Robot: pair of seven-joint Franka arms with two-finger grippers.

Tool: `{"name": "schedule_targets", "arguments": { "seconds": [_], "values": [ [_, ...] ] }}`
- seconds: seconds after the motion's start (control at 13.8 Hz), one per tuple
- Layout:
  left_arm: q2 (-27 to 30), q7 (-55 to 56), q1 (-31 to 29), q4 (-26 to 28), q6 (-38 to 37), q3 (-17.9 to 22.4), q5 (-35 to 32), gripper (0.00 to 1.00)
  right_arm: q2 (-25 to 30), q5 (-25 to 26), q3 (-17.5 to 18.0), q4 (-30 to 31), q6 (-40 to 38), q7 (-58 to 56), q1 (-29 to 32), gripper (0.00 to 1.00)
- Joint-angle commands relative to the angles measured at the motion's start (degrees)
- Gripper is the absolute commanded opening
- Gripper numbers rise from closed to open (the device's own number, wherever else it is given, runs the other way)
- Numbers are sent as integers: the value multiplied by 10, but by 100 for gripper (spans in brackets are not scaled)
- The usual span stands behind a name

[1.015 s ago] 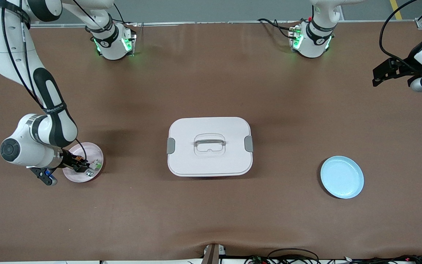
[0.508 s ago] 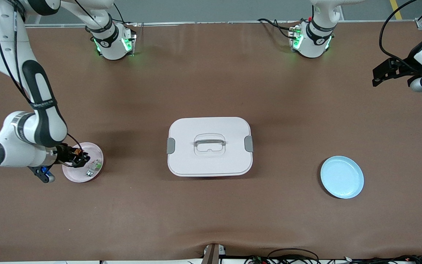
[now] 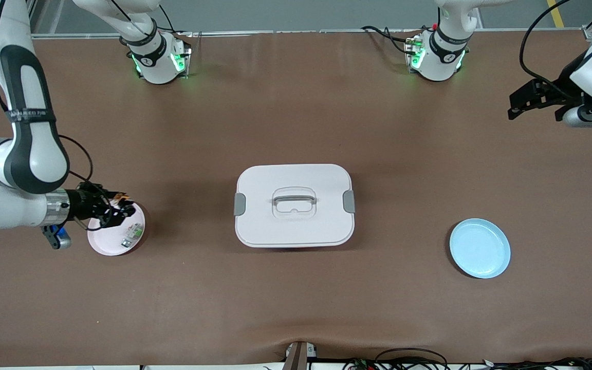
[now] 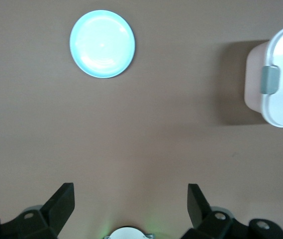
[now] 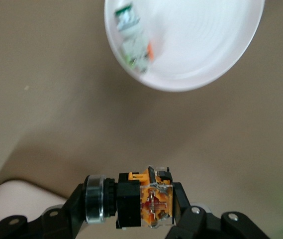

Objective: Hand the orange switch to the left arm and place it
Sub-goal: 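Lift the switch over the box with the right gripper while the left gripper approaches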

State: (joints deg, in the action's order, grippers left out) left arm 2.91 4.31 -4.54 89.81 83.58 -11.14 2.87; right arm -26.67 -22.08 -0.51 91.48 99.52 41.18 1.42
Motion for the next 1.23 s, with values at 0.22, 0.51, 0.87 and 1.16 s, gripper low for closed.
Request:
{"name": "schedule_targets", "arguments": {
  "seconds": [0.22,0.51,0.87,1.16],
  "values": [
    [2,10,-5,-8,-10,-38,63,100,29,-89,0,-49,-7,246,-119,0],
    [-2,7,2,-7,-9,-57,128,100,23,-133,0,-118,-2,418,-195,0],
    [-19,-4,8,-3,10,-67,214,100,8,-176,-1,-135,58,537,-264,0],
    [-31,-4,15,-4,60,-100,259,100,-28,-226,-1,-181,102,602,-298,0]
  ]
}}
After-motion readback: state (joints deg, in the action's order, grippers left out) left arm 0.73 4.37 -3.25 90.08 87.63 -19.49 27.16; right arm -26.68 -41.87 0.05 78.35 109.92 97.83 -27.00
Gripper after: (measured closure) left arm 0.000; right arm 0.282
